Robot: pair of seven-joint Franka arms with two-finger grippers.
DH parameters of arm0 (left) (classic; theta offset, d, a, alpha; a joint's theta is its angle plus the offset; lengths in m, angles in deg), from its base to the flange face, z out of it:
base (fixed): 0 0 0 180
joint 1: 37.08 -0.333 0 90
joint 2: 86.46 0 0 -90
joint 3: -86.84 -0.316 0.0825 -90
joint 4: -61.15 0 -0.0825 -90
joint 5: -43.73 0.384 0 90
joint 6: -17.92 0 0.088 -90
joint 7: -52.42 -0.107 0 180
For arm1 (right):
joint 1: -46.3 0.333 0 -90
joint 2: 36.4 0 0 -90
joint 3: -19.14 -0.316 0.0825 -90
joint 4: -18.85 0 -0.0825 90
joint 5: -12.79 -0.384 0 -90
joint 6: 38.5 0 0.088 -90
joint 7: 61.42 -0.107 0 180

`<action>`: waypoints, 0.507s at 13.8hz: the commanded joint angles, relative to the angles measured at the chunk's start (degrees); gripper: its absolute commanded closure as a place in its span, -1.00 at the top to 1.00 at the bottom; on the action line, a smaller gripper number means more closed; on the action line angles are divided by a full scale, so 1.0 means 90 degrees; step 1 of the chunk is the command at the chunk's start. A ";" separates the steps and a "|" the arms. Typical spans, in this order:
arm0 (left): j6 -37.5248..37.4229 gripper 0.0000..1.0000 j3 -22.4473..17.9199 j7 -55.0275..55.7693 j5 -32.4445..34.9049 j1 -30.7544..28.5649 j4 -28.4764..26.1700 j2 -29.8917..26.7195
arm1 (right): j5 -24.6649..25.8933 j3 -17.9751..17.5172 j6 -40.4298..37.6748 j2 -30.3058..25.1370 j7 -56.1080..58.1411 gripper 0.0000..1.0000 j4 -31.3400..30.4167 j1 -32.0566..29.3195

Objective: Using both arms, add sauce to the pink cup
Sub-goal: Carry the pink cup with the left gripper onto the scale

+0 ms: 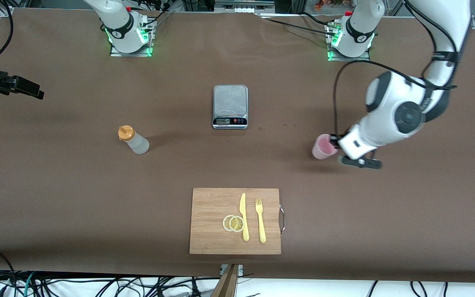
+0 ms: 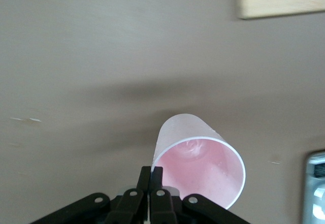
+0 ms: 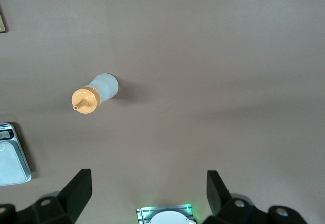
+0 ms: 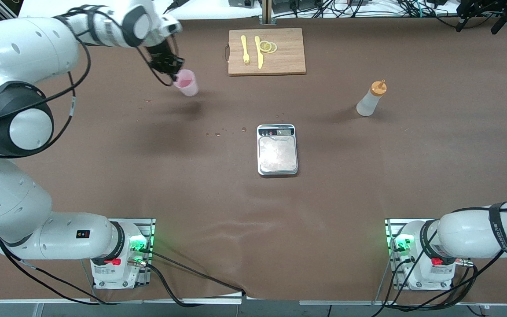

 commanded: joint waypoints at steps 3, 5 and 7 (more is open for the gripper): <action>-0.0048 -1.00 0.0498 0.1809 -0.0089 0.0888 0.0019 0.0067 | -0.0024 0.0009 -0.0079 0.0021 0.0077 1.00 0.0106 0.0005; -0.0029 -1.00 0.0498 0.2552 -0.0089 0.1483 0.0038 0.0115 | -0.0024 0.0009 -0.0089 0.0021 0.0077 1.00 0.0097 0.0005; 0.0165 -1.00 0.0498 0.3100 -0.0128 0.1953 0.0048 0.0184 | -0.0024 0.0009 -0.0089 0.0021 0.0077 1.00 0.0096 0.0005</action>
